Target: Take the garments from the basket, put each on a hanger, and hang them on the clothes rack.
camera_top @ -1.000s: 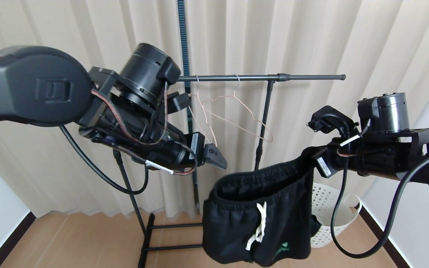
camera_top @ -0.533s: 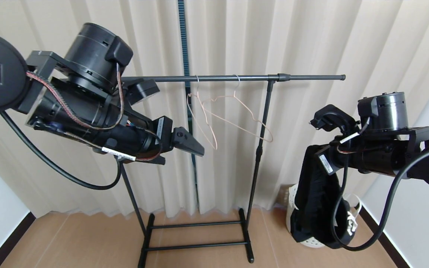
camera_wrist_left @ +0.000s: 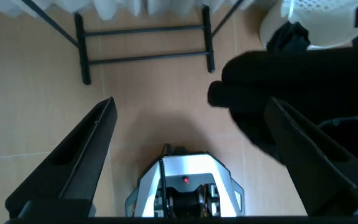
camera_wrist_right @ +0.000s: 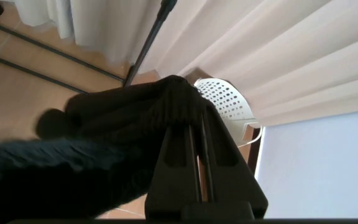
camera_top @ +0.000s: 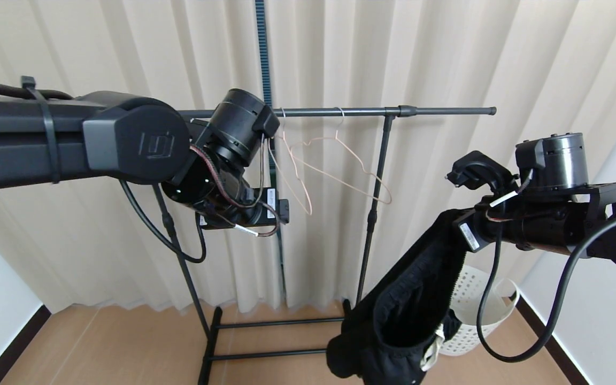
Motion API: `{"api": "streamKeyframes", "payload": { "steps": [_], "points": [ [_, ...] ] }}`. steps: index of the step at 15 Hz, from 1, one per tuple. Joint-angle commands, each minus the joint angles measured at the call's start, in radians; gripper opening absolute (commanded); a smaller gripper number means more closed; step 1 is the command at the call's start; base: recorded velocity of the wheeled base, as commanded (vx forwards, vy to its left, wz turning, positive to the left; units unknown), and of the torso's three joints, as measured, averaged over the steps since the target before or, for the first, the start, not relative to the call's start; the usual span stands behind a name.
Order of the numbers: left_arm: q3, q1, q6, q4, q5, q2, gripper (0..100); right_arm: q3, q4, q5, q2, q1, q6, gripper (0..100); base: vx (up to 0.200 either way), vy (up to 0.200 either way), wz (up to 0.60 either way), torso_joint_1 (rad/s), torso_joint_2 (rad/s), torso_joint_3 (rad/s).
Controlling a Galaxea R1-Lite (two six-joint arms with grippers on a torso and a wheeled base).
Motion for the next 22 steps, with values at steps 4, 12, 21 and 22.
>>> {"api": "streamKeyframes", "payload": {
  "steps": [4,12,21,22],
  "points": [
    [-0.019,-0.004,-0.005,-0.002,0.045,0.057,100,0.004,0.000,0.000,-0.001,-0.001,-0.001,0,0.200,-0.200,0.00,-0.005,0.00,0.004],
    [-0.019,0.001,-0.019,-0.021,0.047,0.067,100,0.005,0.000,0.000,-0.001,0.001,-0.001,0,0.200,-0.025,0.00,0.007,0.01,0.002],
    [-0.065,0.010,-0.059,-0.096,0.103,0.170,100,0.013,0.000,0.000,-0.001,0.001,-0.001,0,0.044,0.000,0.00,0.001,0.00,0.001],
    [-0.093,0.021,-0.059,-0.096,0.114,0.196,100,0.013,0.000,0.000,-0.001,0.001,-0.001,0,0.000,0.000,0.00,0.000,0.00,0.000]
  ]
}}
